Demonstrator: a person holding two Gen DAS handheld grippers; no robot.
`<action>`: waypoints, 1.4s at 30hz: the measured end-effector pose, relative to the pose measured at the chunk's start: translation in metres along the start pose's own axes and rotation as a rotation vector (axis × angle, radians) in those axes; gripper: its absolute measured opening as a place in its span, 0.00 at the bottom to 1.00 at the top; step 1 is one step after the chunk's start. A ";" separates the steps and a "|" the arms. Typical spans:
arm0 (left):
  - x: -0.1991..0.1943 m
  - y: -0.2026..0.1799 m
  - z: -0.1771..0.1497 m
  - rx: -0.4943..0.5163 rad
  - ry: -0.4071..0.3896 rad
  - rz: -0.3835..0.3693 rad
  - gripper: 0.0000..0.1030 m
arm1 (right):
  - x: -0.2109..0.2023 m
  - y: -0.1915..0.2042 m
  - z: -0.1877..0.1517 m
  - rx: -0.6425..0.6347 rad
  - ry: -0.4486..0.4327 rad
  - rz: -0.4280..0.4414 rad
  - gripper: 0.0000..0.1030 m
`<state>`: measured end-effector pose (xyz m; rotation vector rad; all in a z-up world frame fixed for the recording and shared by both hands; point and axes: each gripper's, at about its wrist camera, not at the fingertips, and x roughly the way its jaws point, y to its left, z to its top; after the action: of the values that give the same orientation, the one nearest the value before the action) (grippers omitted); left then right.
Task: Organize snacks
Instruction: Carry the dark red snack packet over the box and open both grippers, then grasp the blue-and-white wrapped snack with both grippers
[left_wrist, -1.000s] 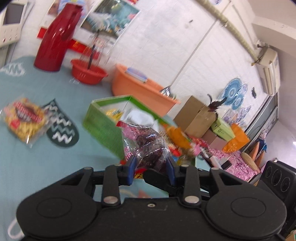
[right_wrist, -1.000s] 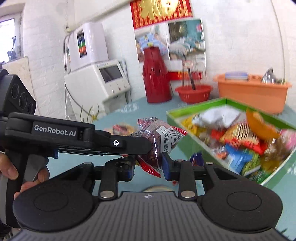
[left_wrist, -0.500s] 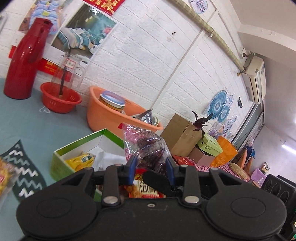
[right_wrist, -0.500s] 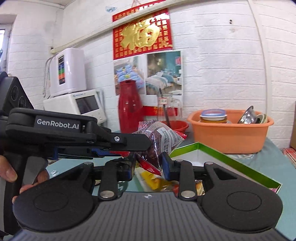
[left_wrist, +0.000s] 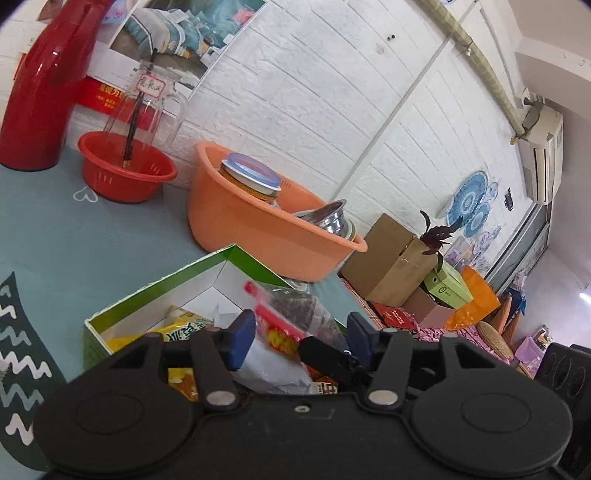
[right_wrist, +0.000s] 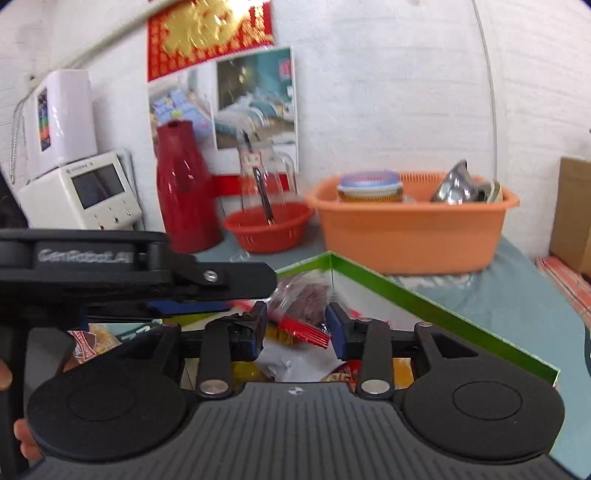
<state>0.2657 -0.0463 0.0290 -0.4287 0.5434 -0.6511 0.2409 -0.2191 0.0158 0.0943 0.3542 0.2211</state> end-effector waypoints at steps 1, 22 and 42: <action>-0.003 0.000 -0.001 0.007 -0.001 0.001 0.89 | -0.003 0.001 -0.001 -0.010 -0.016 -0.001 0.63; -0.068 -0.020 -0.070 0.088 0.061 0.034 1.00 | -0.109 0.014 -0.063 -0.004 -0.044 0.059 1.00; -0.066 -0.001 -0.119 -0.035 0.196 -0.014 0.49 | -0.135 0.032 -0.109 -0.045 0.090 0.164 1.00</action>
<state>0.1506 -0.0267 -0.0407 -0.4035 0.7394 -0.7023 0.0726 -0.2133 -0.0370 0.0691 0.4316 0.3967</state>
